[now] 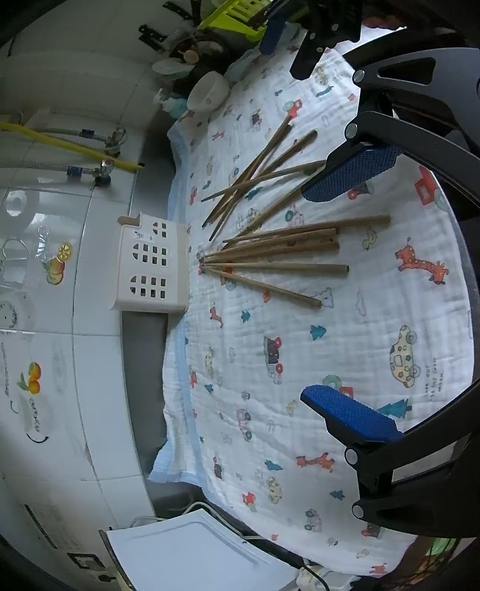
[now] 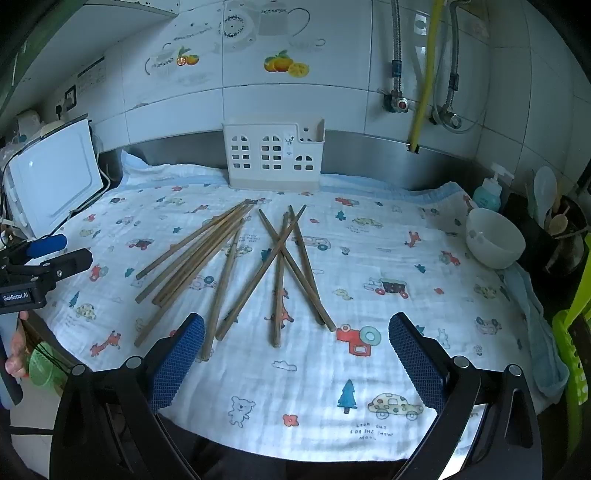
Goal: Organize utensils
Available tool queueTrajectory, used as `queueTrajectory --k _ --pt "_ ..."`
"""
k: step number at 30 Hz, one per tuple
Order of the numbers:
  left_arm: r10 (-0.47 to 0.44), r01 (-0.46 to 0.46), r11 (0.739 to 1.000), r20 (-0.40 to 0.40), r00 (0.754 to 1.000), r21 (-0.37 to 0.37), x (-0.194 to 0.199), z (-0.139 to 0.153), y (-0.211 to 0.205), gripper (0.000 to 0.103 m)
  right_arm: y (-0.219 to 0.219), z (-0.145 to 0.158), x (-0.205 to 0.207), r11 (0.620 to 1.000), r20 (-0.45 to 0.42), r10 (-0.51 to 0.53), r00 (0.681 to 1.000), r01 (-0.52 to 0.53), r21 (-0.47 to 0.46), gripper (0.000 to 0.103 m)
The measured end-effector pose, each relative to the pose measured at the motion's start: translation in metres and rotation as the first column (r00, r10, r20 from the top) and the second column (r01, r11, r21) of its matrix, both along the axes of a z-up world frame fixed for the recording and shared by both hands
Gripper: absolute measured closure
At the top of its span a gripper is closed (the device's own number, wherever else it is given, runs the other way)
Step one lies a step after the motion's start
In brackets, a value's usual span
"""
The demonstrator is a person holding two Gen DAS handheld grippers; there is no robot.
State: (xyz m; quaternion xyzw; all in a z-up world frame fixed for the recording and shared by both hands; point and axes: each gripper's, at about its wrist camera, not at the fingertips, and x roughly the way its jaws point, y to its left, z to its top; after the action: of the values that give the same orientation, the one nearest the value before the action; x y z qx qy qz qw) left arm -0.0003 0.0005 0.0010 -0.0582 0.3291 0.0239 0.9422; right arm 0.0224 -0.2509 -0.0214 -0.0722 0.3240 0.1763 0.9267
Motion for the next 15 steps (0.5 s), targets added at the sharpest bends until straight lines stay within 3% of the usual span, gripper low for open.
queueTrajectory --k 6,7,15 --pt "0.009 -0.009 1.0 0.008 1.0 0.012 -0.001 0.0 0.003 0.005 0.002 0.0 0.0 1.0 0.003 0.001 1.0 -0.001 -0.008 0.006" --pt "0.002 -0.003 0.999 0.012 1.0 0.042 -0.001 0.003 -0.006 0.005 0.001 -0.001 0.001 1.0 0.002 0.0 1.0 0.0 -0.007 0.006" --pt "0.023 -0.023 0.999 -0.005 1.0 0.029 0.005 -0.006 0.001 0.005 0.004 -0.004 0.002 1.0 0.001 0.004 1.0 -0.004 -0.011 0.006"
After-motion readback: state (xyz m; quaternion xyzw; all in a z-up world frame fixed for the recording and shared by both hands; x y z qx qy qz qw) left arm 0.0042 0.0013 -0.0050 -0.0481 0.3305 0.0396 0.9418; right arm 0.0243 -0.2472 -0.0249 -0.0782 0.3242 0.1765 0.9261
